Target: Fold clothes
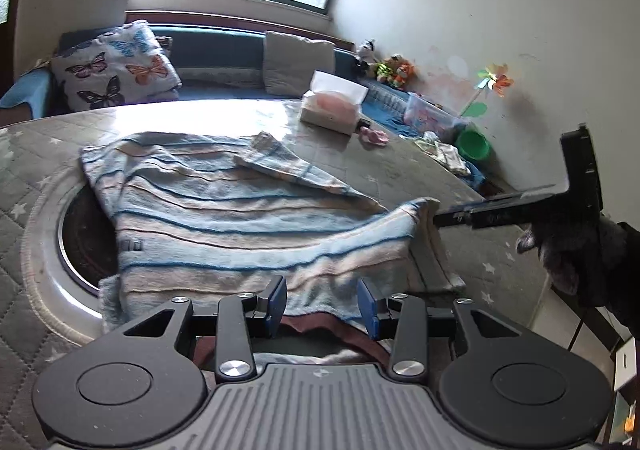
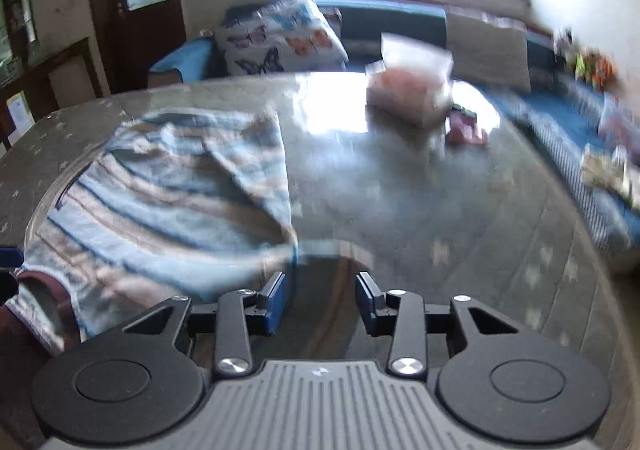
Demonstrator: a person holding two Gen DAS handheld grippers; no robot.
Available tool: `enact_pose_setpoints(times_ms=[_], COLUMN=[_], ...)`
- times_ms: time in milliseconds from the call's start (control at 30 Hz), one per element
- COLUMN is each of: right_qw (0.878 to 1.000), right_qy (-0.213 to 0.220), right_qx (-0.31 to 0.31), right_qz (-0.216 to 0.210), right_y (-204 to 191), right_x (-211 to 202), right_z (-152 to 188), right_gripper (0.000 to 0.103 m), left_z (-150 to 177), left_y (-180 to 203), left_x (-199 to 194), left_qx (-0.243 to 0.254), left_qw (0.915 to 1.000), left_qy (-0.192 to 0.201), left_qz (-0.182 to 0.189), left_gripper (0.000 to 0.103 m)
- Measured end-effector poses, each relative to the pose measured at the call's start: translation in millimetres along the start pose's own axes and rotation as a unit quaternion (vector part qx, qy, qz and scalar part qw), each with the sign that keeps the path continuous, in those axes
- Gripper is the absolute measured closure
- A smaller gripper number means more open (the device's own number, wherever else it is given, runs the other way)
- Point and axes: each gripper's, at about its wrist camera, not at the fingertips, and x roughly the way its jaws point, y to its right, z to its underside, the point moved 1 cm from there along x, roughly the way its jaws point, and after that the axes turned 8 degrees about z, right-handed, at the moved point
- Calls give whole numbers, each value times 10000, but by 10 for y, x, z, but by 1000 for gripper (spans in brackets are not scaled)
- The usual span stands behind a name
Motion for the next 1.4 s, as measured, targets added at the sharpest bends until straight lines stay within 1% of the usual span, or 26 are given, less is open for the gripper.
enact_pose_setpoints(times_ms=[67,167,300,333,367,400,433,500,633,667,700,733,767,833,933,1033,1167,1267,1400], right_qw=[9996,9981,9975,9983,9988,9990,9991,9992,9994,9987,9981,9966,9959,9915,9908,9951,9980,9977,9954], right_qy=[-237,-451,-514,-440,-406,-380,-357,-343,-110,-62,-54,-77,-105,-139,-19,170,212,155,51], right_qx=[149,337,328,249,173,116,64,21,-168,-202,-222,-262,-271,-341,-294,-289,-524,-648,-789], right_qz=[-53,-257,-361,-286,-229,-224,-218,-180,265,458,573,782,860,1250,1320,929,292,-111,-545], right_y=[53,75,-44,-82,-104,-110,-113,-74,86,157,200,285,321,403,440,316,-14,-262,-563], right_x=[31,36,56,50,41,20,-1,-57,-273,-334,-356,-389,-392,-396,-409,-357,-97,134,447], right_z=[156,337,487,510,518,524,528,513,445,415,398,369,357,314,208,31,-206,-347,-525], right_gripper=[65,65,66,67,76,91,95,98,99,99,99,99,99,98,95,92,92,92,92], left_z=[15,22,33,36,38,41,46,64,110,123,137,150,162,180,166,107,-21,-129,-270], left_y=[20,11,-9,-17,-27,-37,-48,-71,-120,-131,-140,-149,-153,-149,-152,-168,-201,-293,-540], left_x=[67,144,234,251,263,273,286,308,344,348,350,353,353,346,306,243,135,46,-31], left_qx=[33,20,1,-6,-5,7,23,39,51,50,47,45,49,76,92,69,23,-45,-280], left_qw=[10000,9999,9997,9996,9995,9994,9992,9989,9982,9981,9980,9979,9978,9977,9980,9983,9985,9975,9935], left_qy=[-58,-101,-158,-173,-189,-208,-229,-283,-397,-424,-450,-476,-499,-536,-530,-431,-210,-26,118], left_qz=[-10,-67,-167,-203,-235,-271,-312,-374,-452,-452,-446,-440,-428,-399,-341,-376,-504,-708,-1095], left_gripper=[61,61,61,61,61,61,61,61,61,61,61,61,61,61,61,61,56,51,49])
